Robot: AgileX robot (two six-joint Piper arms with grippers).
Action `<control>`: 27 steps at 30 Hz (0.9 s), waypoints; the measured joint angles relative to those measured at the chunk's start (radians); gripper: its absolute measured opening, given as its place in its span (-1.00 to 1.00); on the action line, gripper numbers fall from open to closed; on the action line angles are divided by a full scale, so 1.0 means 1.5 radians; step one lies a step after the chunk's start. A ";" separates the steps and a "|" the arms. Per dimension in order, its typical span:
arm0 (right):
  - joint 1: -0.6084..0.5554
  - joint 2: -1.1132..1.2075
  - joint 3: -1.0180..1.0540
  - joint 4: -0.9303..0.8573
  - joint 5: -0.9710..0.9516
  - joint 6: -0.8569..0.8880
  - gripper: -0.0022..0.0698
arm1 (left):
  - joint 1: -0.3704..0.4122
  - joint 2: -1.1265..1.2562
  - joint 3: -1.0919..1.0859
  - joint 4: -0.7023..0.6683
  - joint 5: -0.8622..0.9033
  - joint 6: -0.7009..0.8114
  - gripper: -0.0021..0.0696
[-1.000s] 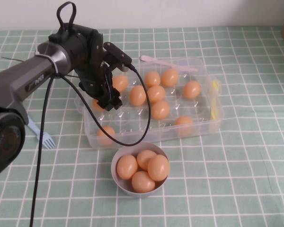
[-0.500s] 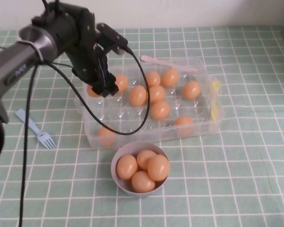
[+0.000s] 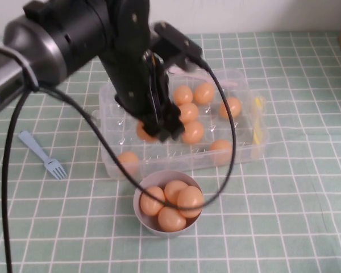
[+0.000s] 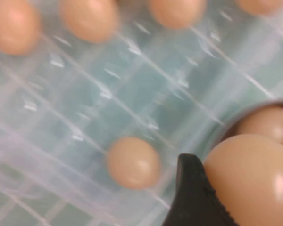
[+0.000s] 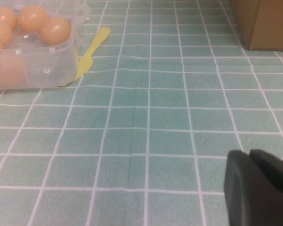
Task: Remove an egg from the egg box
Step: Place the egg in the bowl
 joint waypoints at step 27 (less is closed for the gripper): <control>0.000 0.000 0.000 0.000 0.000 0.000 -0.99 | -0.027 -0.020 0.225 -0.066 -0.133 -0.023 0.05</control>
